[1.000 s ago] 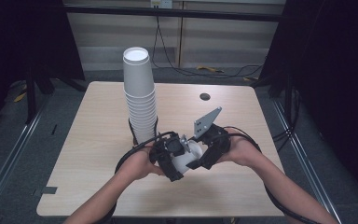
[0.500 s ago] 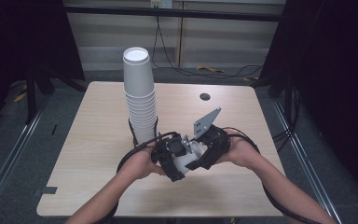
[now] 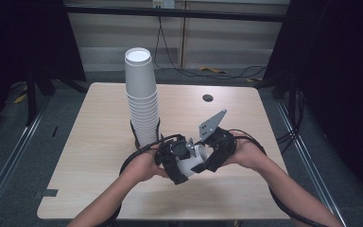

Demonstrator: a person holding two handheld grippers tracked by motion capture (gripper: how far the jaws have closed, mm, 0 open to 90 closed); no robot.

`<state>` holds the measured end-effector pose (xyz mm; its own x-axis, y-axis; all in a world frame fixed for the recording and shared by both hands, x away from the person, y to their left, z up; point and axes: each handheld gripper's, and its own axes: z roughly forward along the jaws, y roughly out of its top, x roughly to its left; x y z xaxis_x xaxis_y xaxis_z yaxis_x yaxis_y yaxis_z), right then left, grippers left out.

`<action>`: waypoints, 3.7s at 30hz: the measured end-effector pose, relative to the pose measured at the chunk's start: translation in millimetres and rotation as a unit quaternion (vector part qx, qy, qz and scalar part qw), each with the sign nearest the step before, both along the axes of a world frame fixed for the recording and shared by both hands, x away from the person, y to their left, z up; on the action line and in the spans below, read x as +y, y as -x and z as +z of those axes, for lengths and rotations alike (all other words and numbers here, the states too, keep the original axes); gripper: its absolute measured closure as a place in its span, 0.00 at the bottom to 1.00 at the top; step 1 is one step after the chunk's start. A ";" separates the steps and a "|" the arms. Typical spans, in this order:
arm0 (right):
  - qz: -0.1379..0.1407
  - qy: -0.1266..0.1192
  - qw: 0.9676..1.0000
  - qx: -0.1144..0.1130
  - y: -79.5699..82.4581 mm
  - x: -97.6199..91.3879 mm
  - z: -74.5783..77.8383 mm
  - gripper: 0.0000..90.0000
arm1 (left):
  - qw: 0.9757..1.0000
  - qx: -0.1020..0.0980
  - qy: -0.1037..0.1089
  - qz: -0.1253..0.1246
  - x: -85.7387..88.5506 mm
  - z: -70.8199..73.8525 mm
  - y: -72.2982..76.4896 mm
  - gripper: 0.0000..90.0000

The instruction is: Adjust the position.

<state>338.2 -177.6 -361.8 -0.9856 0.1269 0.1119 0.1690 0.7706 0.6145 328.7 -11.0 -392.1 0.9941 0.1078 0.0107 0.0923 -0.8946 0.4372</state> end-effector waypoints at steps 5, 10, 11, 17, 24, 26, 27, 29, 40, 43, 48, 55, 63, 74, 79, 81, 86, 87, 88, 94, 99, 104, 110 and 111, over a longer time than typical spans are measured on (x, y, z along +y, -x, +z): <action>-0.004 -0.008 1.000 0.000 -0.6 -1.6 0.7 0.25 | 1.000 0.004 0.009 0.004 1.6 0.9 -0.8 0.18; 0.002 0.001 1.000 -0.004 -0.2 0.0 0.2 0.24 | 1.000 0.005 0.008 0.002 2.1 2.0 -1.2 0.18; 0.002 0.000 1.000 -0.005 -0.1 0.5 0.0 0.24 | 1.000 0.002 0.008 -0.001 2.0 2.2 -1.5 0.18; 0.003 0.008 1.000 -0.007 0.7 1.5 -1.9 0.27 | 1.000 -0.006 0.006 -0.004 3.2 1.1 0.1 0.19; -0.004 0.003 1.000 -0.009 2.4 -2.2 -0.9 0.28 | 0.999 -0.015 0.031 -0.018 7.0 1.5 -1.5 0.17; -0.008 0.000 1.000 -0.003 1.6 -4.2 -0.4 0.28 | 0.999 -0.009 0.042 -0.018 7.6 1.3 -0.7 0.16; -0.009 0.000 1.000 -0.001 1.6 -5.2 0.1 0.28 | 0.999 -0.010 0.043 -0.021 7.4 1.5 -0.5 0.16; -0.010 0.001 1.000 -0.001 1.9 -5.4 0.5 0.28 | 0.999 -0.011 0.044 -0.023 7.1 1.7 -0.5 0.16; -0.024 -0.007 1.000 0.008 0.8 -11.3 -2.3 0.28 | 0.998 0.005 0.061 -0.003 17.2 -2.3 -8.9 0.07; -0.024 -0.014 1.000 0.006 -0.4 -14.3 -2.5 0.28 | 0.997 0.012 0.074 0.007 20.6 -1.9 -9.2 0.06; -0.031 -0.016 0.999 0.010 -0.6 -18.1 -3.9 0.28 | 0.997 0.010 0.079 0.008 24.4 0.1 -8.5 0.04; -0.043 -0.028 0.999 0.016 0.3 -28.8 -4.9 0.28 | 0.994 0.022 0.102 0.030 34.3 -0.7 -12.2 0.00; -0.066 -0.045 0.997 0.015 -2.0 -47.7 -3.5 0.28 | 0.992 0.032 0.118 0.038 42.4 -0.4 -12.9 0.00; -0.093 -0.083 0.992 0.018 -4.8 -57.6 2.3 0.28 | 0.987 0.056 0.137 0.058 42.1 -18.2 -15.7 0.00; -0.087 -0.093 0.992 0.022 -5.8 -53.0 2.5 0.28 | 0.986 0.058 0.146 0.061 40.3 -20.5 -16.4 0.01; -0.083 -0.089 0.992 0.016 -4.7 -50.3 2.5 0.27 | 0.985 0.058 0.151 0.062 40.2 -20.4 -16.3 0.01; -0.072 -0.097 0.992 0.023 -3.3 -47.0 2.7 0.27 | 0.983 0.061 0.162 0.067 40.7 -21.5 -17.4 0.03; -0.070 -0.096 0.993 0.023 -2.6 -45.7 2.4 0.27 | 0.983 0.062 0.163 0.066 40.7 -21.9 -17.3 0.04; -0.070 -0.096 0.993 0.023 -2.6 -45.7 2.4 0.27 | 0.983 0.061 0.163 0.064 40.5 -22.2 -17.2 0.04; -0.070 -0.098 0.992 0.029 -3.3 -45.1 -0.3 0.27 | 0.982 0.052 0.171 0.062 39.7 -21.4 -17.2 0.04; -0.067 -0.098 0.992 0.031 -4.0 -44.5 -1.1 0.27 | 0.981 0.050 0.175 0.060 38.5 -22.3 -17.4 0.03; -0.067 -0.095 0.993 0.028 -3.9 -44.0 -0.6 0.27 | 0.982 0.043 0.176 0.052 38.6 -22.1 -17.4 0.03; -0.067 -0.096 0.993 0.029 -4.9 -43.4 -1.0 0.27 | 0.982 0.037 0.181 0.048 39.2 -21.5 -17.2 0.04; -0.066 -0.095 0.993 0.031 -5.2 -42.5 -1.2 0.27 | 0.982 0.036 0.182 0.045 39.5 -20.9 -16.5 0.06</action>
<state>343.4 -220.1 -362.9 -0.9523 0.2247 0.2062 0.3026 0.6108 0.7317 345.2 28.5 -413.0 0.9773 0.1783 -0.1147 0.2058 -0.6675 0.7156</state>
